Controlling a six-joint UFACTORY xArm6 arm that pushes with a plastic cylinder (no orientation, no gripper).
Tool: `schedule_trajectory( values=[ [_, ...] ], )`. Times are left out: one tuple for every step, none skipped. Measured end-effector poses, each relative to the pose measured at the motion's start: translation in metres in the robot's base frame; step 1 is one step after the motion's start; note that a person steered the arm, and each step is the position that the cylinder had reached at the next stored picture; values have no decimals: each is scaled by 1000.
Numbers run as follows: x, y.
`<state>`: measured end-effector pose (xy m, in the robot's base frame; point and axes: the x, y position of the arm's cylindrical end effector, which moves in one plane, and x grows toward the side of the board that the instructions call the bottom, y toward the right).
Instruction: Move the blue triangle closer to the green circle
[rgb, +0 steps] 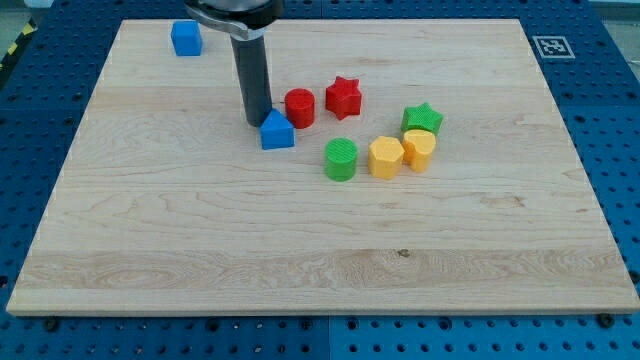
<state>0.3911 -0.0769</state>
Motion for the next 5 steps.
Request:
schedule_trajectory(
  values=[
    [10,15],
    [37,19],
    [53,20],
    [53,20],
    [59,20]
  ],
)
